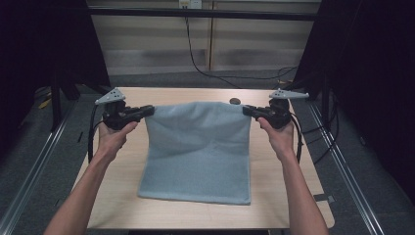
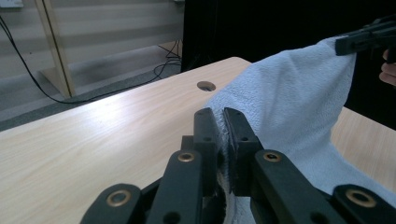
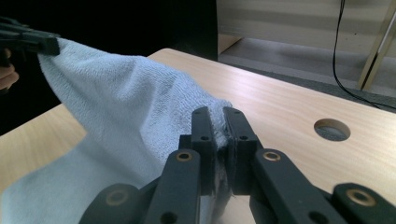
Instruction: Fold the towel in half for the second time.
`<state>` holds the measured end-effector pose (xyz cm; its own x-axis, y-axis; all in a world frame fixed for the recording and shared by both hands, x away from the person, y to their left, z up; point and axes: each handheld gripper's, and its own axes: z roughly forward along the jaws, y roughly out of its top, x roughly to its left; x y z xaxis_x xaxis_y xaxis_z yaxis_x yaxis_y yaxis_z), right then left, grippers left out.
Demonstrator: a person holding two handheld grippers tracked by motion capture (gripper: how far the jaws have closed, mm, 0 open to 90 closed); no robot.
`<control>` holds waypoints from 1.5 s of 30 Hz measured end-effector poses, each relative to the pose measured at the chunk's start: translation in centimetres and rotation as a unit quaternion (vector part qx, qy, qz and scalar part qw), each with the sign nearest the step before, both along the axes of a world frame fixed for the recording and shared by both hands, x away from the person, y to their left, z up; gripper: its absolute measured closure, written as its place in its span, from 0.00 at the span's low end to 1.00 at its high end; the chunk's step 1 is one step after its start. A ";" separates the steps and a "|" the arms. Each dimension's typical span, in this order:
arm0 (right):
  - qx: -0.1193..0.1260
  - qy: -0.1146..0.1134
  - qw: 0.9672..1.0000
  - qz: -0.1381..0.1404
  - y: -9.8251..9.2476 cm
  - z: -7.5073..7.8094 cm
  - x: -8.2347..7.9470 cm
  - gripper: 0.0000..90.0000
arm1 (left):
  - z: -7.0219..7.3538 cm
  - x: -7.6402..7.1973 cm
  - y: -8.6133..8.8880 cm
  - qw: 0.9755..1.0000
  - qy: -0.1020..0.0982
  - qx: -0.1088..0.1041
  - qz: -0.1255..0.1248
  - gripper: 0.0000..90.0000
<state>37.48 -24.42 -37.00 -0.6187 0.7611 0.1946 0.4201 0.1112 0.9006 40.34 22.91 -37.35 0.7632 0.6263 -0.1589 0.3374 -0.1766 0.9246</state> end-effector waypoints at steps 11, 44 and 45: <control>-0.007 0.005 1.000 0.026 0.0 -1.5 -5.1 0.93 | -3.0 -3.5 1.9 1.000 0.004 -0.003 -0.021 0.94; -0.015 0.059 0.997 0.036 -0.9 -7.9 -14.7 0.62 | -6.8 -11.2 4.5 0.999 0.047 0.025 0.001 0.59; -0.015 0.059 0.998 0.028 -1.2 -8.0 -14.6 0.60 | -7.3 -10.6 5.0 0.998 0.061 0.025 0.013 0.57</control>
